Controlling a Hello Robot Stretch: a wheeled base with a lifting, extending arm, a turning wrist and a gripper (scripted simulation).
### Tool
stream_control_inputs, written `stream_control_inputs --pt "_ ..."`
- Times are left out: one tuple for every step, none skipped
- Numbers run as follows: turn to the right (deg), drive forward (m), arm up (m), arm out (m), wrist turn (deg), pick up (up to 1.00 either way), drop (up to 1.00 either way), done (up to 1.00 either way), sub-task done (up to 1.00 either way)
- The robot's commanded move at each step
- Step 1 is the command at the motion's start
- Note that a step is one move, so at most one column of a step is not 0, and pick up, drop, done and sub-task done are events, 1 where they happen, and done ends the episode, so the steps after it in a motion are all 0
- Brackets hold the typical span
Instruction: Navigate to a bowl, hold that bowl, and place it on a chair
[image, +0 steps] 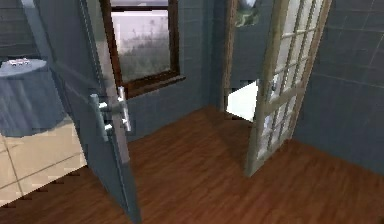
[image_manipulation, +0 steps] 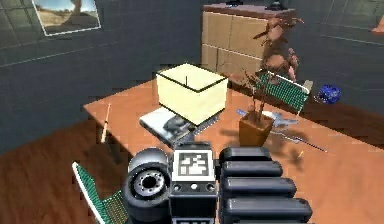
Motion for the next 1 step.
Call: stream_control_inputs --pt "0.0 0.30 0.00 0.00 0.0 0.00 0.00 0.00 0.00"
